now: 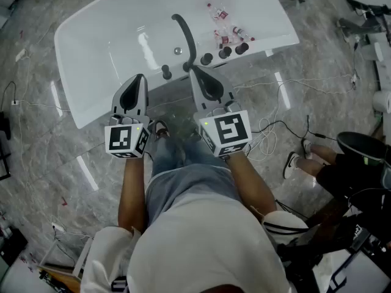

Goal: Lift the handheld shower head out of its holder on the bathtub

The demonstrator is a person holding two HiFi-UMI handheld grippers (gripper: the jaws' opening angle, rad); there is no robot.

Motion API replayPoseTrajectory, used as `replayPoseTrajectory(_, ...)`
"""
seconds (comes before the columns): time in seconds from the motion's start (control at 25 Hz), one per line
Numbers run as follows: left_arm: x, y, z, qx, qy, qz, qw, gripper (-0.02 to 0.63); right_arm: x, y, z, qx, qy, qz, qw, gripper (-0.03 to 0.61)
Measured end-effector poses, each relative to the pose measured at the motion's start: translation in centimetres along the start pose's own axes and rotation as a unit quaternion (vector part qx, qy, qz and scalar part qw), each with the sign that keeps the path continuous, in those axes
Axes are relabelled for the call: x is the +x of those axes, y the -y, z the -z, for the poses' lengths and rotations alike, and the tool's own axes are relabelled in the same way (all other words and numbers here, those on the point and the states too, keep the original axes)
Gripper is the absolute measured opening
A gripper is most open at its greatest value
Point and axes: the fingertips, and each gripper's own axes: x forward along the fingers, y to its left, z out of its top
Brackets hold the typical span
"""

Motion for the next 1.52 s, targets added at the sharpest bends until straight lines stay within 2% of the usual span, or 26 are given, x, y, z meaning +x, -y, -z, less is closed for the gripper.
replayPoseTrajectory(0.2, -0.2, 0.1, 0.9, -0.007, -0.001, -0.007, 0.9999, 0.018, -0.5, -0.5, 0.0, -0.002, 0.001, 0.000, 1.000, 0.015)
replayPoseTrajectory(0.32, -0.1, 0.2, 2.7, -0.003, -0.010, -0.019, 0.9998, 0.018, -0.5, -0.7, 0.1, -0.003, -0.002, -0.003, 1.000, 0.015)
replayPoseTrajectory(0.44, 0.6, 0.6, 5.4, -0.008, -0.028, -0.047, 0.9985, 0.018, -0.6, 0.2, 0.3, -0.006, -0.006, -0.008, 1.000, 0.015)
replayPoseTrajectory(0.56, 2.0, 0.3, 8.3, -0.011, -0.039, -0.093, 0.9949, 0.018, 0.1, 1.5, 1.0, -0.005, -0.012, -0.018, 1.000, 0.015)
replayPoseTrajectory(0.72, 7.3, -0.2, 16.6, 0.023, -0.081, -0.163, 0.9831, 0.018, 2.7, 5.0, 4.4, 0.002, -0.013, -0.037, 0.999, 0.017)
replayPoseTrajectory(0.84, 10.9, -0.8, 23.7, 0.016, -0.124, -0.202, 0.9715, 0.022, 5.1, 6.4, 6.7, -0.006, -0.001, -0.052, 0.999, 0.017)
replayPoseTrajectory(0.88, 11.9, -1.1, 25.6, 0.008, -0.135, -0.215, 0.9672, 0.043, 5.9, 6.6, 7.2, -0.014, 0.009, -0.058, 0.998, 0.017)
replayPoseTrajectory(1.0, 14.9, -3.0, 31.4, -0.021, -0.159, -0.254, 0.9539, 0.160, 8.4, 7.3, 9.6, -0.024, 0.018, -0.069, 0.997, 0.017)
replayPoseTrajectory(1.08, 17.0, -4.3, 35.5, -0.044, -0.173, -0.266, 0.9472, 0.196, 9.8, 8.0, 12.3, -0.022, 0.008, -0.072, 0.997, 0.017)
replayPoseTrajectory(1.2, 19.9, -5.8, 41.3, -0.053, -0.193, -0.260, 0.9446, 0.196, 11.2, 9.6, 17.0, -0.007, -0.012, -0.062, 0.998, 0.017)
replayPoseTrajectory(1.32, 22.5, -8.0, 45.3, -0.033, -0.205, -0.252, 0.9450, 0.196, 12.9, 11.1, 20.9, 0.009, -0.027, -0.047, 0.998, 0.017)
replayPoseTrajectory(1.4, 23.8, -9.2, 47.4, -0.025, -0.210, -0.251, 0.9445, 0.195, 14.2, 11.8, 22.9, 0.010, -0.035, -0.042, 0.998, 0.017)
replayPoseTrajectory(1.48, 24.4, -10.0, 48.5, -0.028, -0.204, -0.250, 0.9460, 0.150, 15.2, 11.9, 24.3, 0.008, -0.037, -0.044, 0.998, 0.017)
replayPoseTrajectory(1.52, 24.4, -10.2, 48.8, -0.031, -0.201, -0.248, 0.9471, 0.150, 15.5, 11.8, 24.7, 0.005, -0.038, -0.044, 0.998, 0.017)
